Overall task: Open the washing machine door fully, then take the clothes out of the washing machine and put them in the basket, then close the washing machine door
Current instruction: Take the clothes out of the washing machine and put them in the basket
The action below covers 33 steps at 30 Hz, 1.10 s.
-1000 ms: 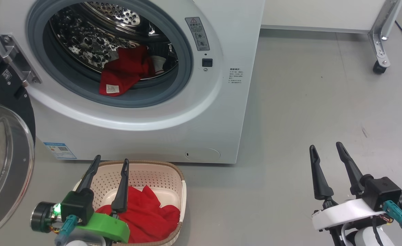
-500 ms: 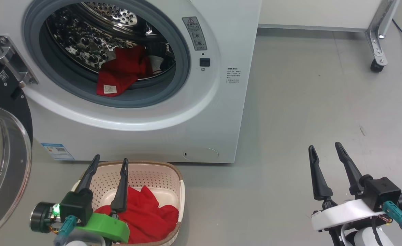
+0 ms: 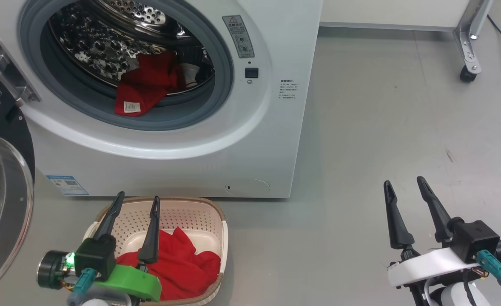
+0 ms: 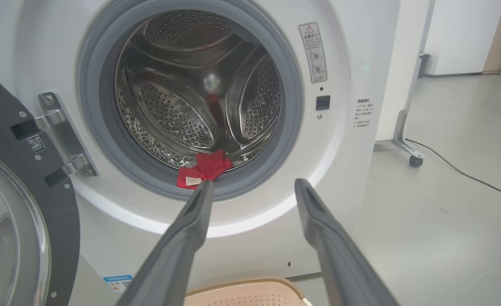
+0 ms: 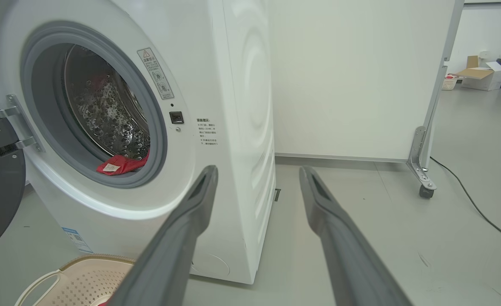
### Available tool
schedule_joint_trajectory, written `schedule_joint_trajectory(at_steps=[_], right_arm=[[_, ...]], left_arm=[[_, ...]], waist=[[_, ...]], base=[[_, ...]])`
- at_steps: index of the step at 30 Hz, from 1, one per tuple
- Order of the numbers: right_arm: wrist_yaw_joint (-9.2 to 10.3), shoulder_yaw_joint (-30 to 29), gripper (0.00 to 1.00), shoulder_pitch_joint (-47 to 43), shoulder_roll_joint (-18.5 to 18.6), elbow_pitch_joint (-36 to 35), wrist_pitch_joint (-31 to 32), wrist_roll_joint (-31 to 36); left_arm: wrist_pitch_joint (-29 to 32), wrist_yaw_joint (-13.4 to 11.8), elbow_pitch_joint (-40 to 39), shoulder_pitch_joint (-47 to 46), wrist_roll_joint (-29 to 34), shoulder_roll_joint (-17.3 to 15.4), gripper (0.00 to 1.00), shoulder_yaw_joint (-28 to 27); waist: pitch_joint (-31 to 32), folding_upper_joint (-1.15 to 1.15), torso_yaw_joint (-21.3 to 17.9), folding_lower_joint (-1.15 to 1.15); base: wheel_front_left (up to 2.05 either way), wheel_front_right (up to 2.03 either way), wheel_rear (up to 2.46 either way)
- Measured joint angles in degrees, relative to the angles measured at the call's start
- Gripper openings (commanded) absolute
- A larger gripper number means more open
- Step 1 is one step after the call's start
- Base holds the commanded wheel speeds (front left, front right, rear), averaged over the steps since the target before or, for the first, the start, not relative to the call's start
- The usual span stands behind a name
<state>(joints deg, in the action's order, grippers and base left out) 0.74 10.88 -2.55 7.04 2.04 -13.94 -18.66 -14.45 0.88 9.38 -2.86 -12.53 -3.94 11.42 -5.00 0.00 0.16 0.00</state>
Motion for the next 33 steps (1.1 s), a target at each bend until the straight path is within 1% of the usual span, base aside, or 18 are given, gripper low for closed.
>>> schedule_joint_trajectory(at_steps=[8, 16, 23, 25, 33], right_arm=[[-0.01, 0.5, 1.0, 0.0, 0.1, -0.8, 0.0, 0.0], [-0.02, 1.8, 1.0, 0.2, 0.2, -2.3, 0.6, 0.1], [-0.09, 2.8, 1.0, 1.8, -0.1, -3.3, 1.0, 0.1], [-0.11, 3.3, 1.0, 2.4, -0.4, -3.4, 1.0, 0.2], [-0.66, 5.2, 1.0, 5.8, -1.5, -3.8, 1.0, 0.6]], left_arm=[[0.0, 0.0, -0.6, 0.0, 0.0, 0.0, 1.0, -0.2], [0.0, 0.0, -1.0, 0.0, 0.0, -0.1, 1.0, -1.2], [0.4, 0.0, -1.1, -1.9, 1.8, -2.2, 1.0, -1.1], [1.3, 0.0, -1.0, -3.7, 2.1, -2.7, 1.0, -1.2], [9.0, 0.0, 2.4, -14.4, 2.8, -5.9, 1.0, -3.9]], waist=[[-1.5, 0.0, -0.4, 0.0], [-5.0, 0.0, -1.3, 0.0], [-9.3, 0.0, -2.9, 0.0], [-10.6, 0.0, -3.4, 0.0], [-16.5, 0.0, -6.3, 0.0]], base=[[0.0, 0.0, 0.0], [0.0, 0.0, 0.0], [0.0, 0.0, 0.0], [0.0, 0.0, 0.0], [0.0, 0.0, 0.0]])
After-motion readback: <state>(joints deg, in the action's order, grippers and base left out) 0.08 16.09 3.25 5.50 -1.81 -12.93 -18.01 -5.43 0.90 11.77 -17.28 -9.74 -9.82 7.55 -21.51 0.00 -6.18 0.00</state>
